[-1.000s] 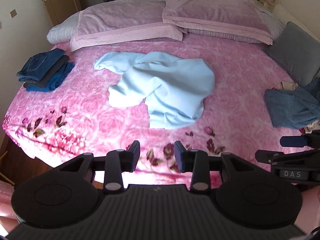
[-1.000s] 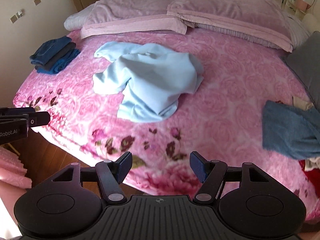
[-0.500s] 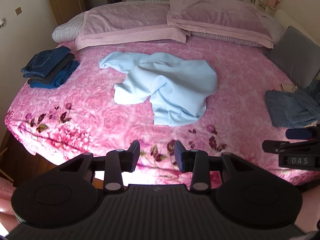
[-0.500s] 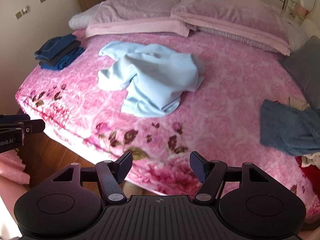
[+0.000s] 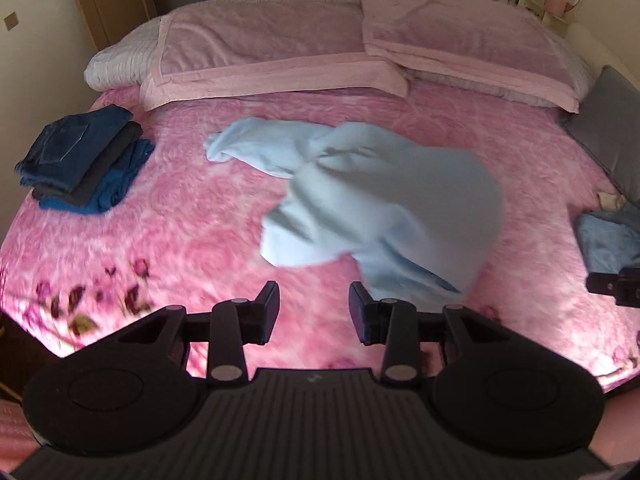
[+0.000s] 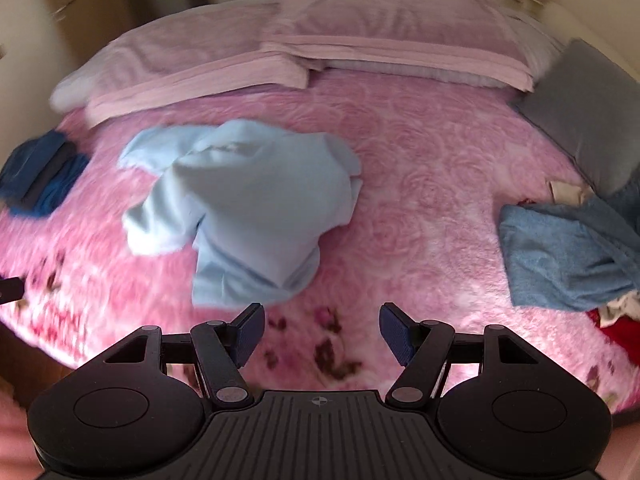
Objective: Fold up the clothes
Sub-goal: 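Move both open grippers toward the sweatshirt lying on the bed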
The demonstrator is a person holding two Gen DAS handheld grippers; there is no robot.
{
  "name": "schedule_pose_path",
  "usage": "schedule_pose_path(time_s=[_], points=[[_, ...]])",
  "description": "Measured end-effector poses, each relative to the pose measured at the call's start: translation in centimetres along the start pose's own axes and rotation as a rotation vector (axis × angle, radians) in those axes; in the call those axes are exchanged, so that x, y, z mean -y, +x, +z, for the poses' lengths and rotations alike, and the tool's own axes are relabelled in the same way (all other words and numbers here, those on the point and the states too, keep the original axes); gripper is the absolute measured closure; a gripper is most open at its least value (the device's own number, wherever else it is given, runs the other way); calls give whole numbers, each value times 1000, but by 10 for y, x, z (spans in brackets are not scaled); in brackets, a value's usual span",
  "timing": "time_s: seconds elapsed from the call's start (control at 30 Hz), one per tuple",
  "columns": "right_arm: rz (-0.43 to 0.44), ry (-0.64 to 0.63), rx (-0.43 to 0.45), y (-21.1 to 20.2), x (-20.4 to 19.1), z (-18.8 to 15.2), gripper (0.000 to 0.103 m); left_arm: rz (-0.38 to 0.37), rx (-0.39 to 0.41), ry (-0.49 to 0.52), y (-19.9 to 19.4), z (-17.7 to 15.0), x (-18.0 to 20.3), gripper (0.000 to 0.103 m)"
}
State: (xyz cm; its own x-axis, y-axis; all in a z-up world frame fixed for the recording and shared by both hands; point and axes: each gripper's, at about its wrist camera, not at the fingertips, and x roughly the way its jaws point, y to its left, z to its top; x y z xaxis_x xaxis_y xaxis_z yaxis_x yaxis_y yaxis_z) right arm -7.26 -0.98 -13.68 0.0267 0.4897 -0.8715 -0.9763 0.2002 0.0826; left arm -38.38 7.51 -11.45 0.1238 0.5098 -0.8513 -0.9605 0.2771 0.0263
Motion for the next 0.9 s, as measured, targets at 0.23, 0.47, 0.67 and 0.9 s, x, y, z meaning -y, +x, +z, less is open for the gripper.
schedule_pose_path(time_s=[0.23, 0.47, 0.67, 0.9], points=[[-67, 99, -3, 46, -53, 41, 36, -27, -31, 33, 62, 59, -85, 69], [-92, 123, -58, 99, -93, 65, 36, -29, -91, -38, 115, 73, -142, 69], [-105, 72, -109, 144, -112, 88, 36, -38, -131, -98, 143, 82, -168, 69], [-86, -31, -91, 196, -129, 134, 36, -34, -136, -174, 182, 103, -184, 69]])
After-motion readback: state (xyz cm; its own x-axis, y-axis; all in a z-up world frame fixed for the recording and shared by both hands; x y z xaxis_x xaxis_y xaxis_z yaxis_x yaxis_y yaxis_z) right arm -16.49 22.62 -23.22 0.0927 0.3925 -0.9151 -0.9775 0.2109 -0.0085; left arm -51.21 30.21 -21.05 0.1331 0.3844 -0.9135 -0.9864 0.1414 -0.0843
